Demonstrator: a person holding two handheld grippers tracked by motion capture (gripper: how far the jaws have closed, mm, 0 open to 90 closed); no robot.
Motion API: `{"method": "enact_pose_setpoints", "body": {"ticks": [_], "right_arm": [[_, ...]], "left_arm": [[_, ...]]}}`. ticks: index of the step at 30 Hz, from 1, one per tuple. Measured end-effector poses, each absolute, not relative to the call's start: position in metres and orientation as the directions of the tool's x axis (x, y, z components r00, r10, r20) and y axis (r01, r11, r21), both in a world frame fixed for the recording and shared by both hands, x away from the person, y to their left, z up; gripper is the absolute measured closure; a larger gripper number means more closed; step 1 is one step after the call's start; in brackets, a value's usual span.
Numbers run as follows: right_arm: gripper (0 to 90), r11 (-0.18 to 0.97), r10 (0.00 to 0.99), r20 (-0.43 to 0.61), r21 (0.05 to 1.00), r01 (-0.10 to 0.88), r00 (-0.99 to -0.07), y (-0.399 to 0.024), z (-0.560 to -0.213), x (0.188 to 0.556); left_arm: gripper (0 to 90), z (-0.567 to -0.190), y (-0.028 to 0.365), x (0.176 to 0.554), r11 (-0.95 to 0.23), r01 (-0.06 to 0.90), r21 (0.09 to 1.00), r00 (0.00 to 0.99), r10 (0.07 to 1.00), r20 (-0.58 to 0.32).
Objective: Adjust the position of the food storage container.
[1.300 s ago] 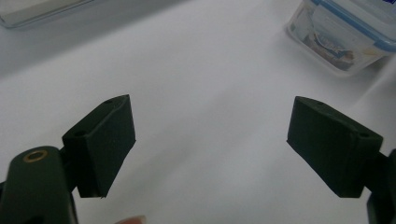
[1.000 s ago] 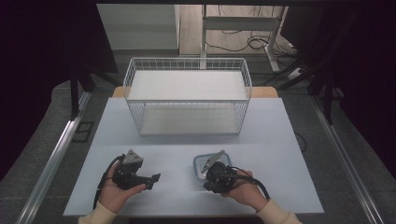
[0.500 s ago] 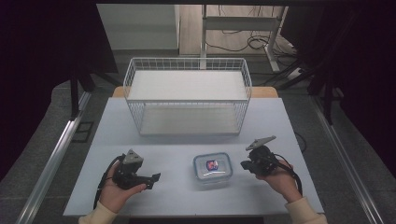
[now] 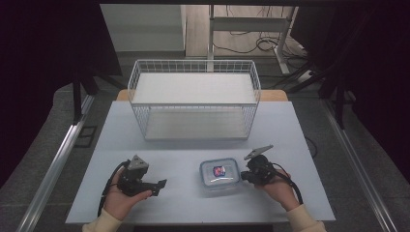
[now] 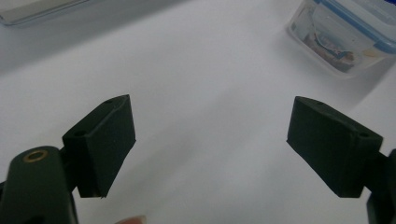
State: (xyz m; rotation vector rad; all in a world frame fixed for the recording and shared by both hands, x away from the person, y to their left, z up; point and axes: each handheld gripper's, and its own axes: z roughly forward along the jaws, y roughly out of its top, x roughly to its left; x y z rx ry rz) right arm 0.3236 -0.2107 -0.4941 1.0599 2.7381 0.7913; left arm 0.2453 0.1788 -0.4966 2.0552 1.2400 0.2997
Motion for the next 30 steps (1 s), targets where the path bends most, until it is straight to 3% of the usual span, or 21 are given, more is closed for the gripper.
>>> {"method": "enact_pose_setpoints", "body": {"ticks": [20, 28, 30], "right_arm": [[89.3, 0.677, 0.566, 0.096, 0.514, 0.527, -0.819, -0.152, -0.497, 0.320], [89.4, 0.673, 0.567, 0.086, 0.525, 0.521, -0.819, -0.149, -0.497, 0.319], [89.4, 0.644, 0.591, 0.054, 0.570, 0.511, -0.805, -0.158, -0.487, 0.315]], "left_arm": [[15.5, -0.498, 0.180, 0.246, -0.289, 0.685, 0.669, 0.511, 0.845, -0.159], [15.5, -0.500, 0.181, 0.247, -0.292, 0.687, 0.666, 0.510, 0.846, -0.155], [15.5, -0.500, 0.183, 0.247, -0.287, 0.687, 0.668, 0.506, 0.848, -0.156]]}}
